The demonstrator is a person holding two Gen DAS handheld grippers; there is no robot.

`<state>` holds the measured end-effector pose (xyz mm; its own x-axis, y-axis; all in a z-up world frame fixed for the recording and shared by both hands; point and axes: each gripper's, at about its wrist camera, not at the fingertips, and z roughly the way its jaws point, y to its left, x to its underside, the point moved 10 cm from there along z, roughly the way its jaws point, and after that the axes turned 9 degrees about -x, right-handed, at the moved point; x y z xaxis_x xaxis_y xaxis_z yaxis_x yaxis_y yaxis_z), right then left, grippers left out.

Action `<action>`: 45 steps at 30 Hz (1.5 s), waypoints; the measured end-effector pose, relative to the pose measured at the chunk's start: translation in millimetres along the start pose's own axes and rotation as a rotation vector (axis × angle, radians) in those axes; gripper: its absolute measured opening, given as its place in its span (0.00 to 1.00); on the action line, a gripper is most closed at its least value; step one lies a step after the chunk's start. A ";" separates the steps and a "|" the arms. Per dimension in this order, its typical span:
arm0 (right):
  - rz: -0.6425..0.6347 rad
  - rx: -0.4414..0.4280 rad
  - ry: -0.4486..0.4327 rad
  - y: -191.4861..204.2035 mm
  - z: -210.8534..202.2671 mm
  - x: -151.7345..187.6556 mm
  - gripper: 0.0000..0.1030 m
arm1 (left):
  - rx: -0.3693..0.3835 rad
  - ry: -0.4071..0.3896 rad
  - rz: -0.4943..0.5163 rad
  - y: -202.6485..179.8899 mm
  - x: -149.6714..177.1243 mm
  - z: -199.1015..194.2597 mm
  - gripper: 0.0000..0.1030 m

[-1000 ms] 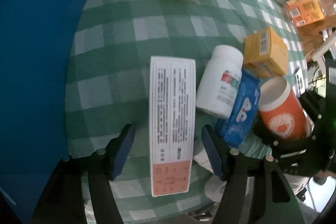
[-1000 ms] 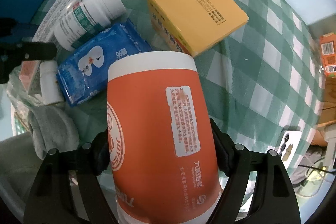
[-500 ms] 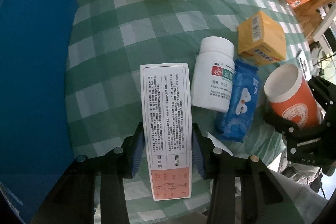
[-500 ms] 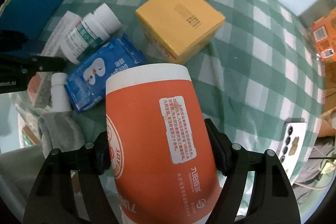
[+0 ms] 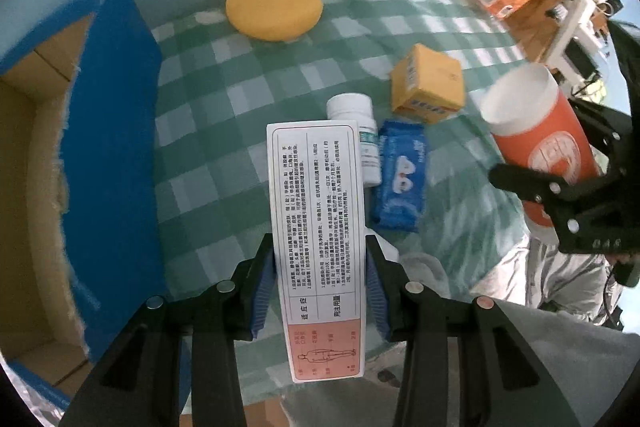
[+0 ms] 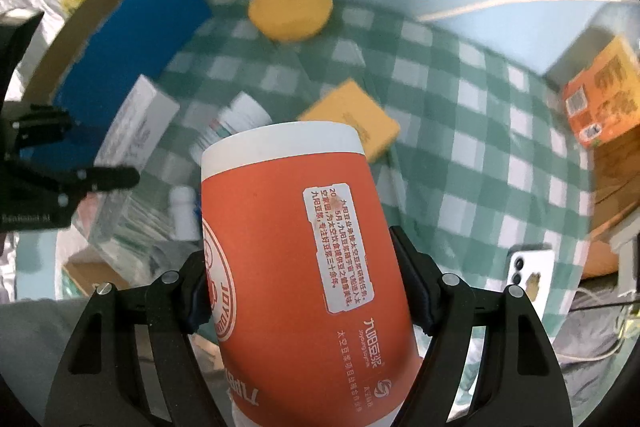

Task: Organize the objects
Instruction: 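Lift the orange cup and white medicine box, carrying both over the cardboard box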

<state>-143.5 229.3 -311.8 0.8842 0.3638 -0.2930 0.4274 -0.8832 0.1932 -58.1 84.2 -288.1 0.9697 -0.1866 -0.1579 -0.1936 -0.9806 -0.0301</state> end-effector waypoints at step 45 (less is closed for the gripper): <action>-0.378 -0.192 -0.189 194.5 -120.8 -145.9 0.75 | -0.059 -0.275 -0.322 106.2 -16.2 -157.4 0.42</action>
<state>-166.7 40.2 -118.3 0.6173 0.5734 -0.5387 0.7560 -0.6218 0.2045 -70.9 -26.3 -133.4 0.9020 0.1445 -0.4069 0.1288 -0.9895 -0.0658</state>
